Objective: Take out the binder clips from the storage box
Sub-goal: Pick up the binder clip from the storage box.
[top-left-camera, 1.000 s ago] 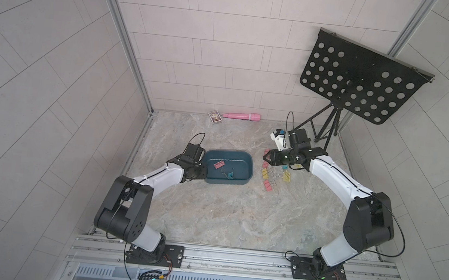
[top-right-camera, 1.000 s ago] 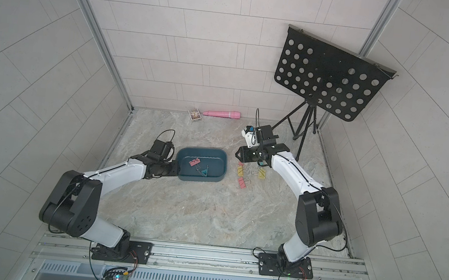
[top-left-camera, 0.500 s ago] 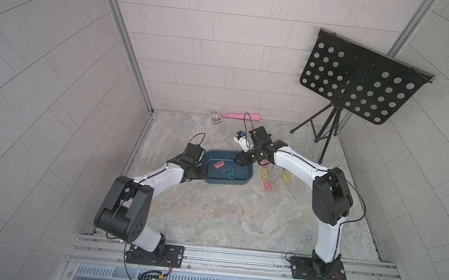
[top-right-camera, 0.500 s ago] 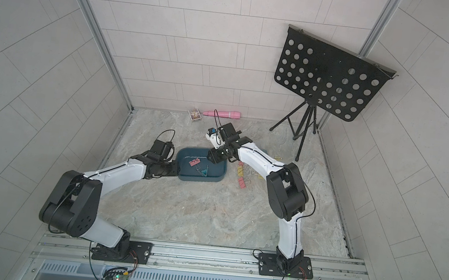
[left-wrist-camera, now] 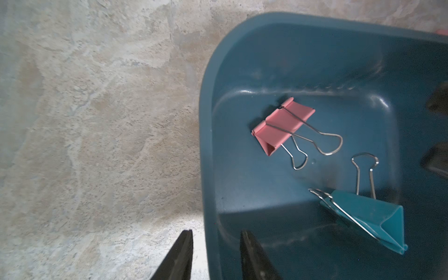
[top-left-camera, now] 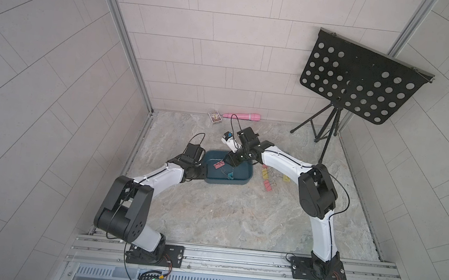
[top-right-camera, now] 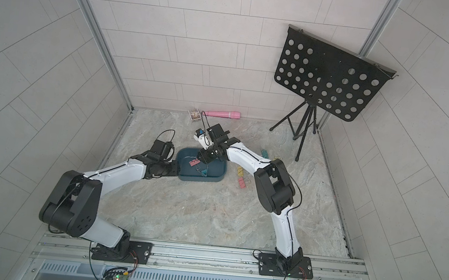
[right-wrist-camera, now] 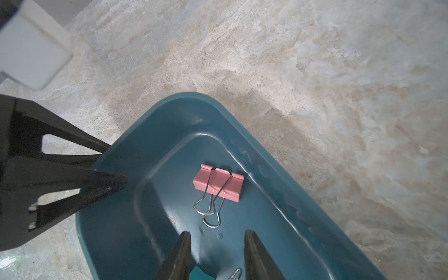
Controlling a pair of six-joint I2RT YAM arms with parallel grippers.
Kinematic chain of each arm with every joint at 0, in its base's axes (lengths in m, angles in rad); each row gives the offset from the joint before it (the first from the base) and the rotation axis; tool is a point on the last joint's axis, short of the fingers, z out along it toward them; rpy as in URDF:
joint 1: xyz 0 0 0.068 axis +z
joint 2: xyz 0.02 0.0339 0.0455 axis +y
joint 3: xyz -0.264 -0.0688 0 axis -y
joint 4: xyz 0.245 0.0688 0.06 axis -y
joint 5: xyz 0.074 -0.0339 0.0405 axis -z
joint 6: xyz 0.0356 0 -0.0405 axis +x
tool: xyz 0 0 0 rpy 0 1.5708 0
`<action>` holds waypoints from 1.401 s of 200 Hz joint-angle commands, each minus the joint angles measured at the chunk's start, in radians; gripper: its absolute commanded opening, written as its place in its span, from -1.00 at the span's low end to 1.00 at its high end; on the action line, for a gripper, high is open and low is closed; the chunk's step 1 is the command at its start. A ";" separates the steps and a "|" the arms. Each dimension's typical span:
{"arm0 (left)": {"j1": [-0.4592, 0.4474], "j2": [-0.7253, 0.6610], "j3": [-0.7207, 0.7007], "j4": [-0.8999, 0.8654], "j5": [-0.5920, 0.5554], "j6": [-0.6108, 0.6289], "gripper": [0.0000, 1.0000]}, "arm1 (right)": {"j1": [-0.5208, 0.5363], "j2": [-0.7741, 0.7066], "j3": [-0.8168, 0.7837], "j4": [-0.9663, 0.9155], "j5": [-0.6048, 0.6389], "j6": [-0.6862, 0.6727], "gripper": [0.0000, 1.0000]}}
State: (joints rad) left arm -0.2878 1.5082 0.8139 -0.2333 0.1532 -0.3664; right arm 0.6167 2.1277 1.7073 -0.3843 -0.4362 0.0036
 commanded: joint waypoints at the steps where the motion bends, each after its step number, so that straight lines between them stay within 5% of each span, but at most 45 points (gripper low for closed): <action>1: 0.006 -0.012 -0.009 -0.011 -0.007 0.002 -0.19 | 0.019 0.029 0.046 -0.023 0.022 -0.038 -0.20; 116: 0.005 -0.021 -0.016 -0.009 -0.006 0.000 -0.19 | 0.086 0.100 0.139 -0.152 0.158 -0.214 -0.18; 280: 0.006 -0.026 -0.018 -0.012 -0.011 0.000 -0.19 | 0.093 0.167 0.210 -0.176 0.188 -0.234 -0.26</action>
State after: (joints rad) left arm -0.2878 1.5024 0.8085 -0.2337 0.1528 -0.3664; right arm 0.7021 2.2822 1.8908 -0.5339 -0.2604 -0.2207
